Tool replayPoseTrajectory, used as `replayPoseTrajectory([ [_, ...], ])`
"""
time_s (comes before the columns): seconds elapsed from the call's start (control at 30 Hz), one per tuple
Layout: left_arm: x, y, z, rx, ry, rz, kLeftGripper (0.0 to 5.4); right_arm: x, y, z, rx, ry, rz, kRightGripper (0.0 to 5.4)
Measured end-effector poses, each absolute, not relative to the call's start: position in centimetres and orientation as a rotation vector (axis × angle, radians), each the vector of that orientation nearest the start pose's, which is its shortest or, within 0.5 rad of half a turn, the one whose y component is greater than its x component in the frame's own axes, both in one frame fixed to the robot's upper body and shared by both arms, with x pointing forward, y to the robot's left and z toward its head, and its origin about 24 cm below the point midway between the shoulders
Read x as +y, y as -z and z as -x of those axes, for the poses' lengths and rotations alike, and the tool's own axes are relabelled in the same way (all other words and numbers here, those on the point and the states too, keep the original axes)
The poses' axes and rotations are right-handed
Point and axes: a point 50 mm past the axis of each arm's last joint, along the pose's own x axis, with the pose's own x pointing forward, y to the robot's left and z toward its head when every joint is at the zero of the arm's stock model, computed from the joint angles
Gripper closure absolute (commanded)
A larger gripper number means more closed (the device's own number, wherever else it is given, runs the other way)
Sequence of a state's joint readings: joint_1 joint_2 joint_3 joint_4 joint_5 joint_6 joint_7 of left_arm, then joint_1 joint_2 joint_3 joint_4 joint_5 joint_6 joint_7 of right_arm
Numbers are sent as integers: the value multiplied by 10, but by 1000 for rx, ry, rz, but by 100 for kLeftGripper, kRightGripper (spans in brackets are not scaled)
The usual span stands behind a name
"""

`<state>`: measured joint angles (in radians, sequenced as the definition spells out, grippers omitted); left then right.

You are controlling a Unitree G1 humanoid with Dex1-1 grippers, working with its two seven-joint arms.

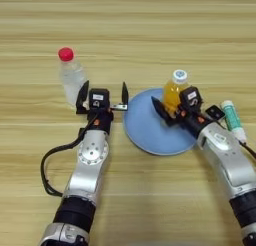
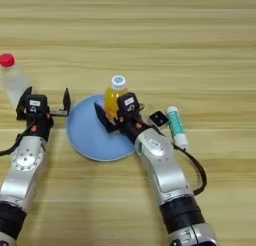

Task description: Move the objects on the table

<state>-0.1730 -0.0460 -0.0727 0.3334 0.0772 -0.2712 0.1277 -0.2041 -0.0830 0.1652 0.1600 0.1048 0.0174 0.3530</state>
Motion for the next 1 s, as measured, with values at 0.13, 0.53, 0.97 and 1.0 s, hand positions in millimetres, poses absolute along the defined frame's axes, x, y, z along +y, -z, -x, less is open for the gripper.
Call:
replayPoseTrajectory([
  [0.13, 112, -34, -281, -111, 15, -32, 0, -96, -57, -281, -18, -562, 14, 26],
  [0.53, 112, -33, -281, -105, 17, -33, 0, -96, -75, -277, -126, -574, 21, 3],
  [0.97, 110, -33, -282, -108, 23, -33, 0, -99, -110, -272, -343, -577, 15, 3],
  [1.0, 110, -33, -282, -108, 23, -33, 0, -99, -110, -272, -344, -577, 16, 3],
])
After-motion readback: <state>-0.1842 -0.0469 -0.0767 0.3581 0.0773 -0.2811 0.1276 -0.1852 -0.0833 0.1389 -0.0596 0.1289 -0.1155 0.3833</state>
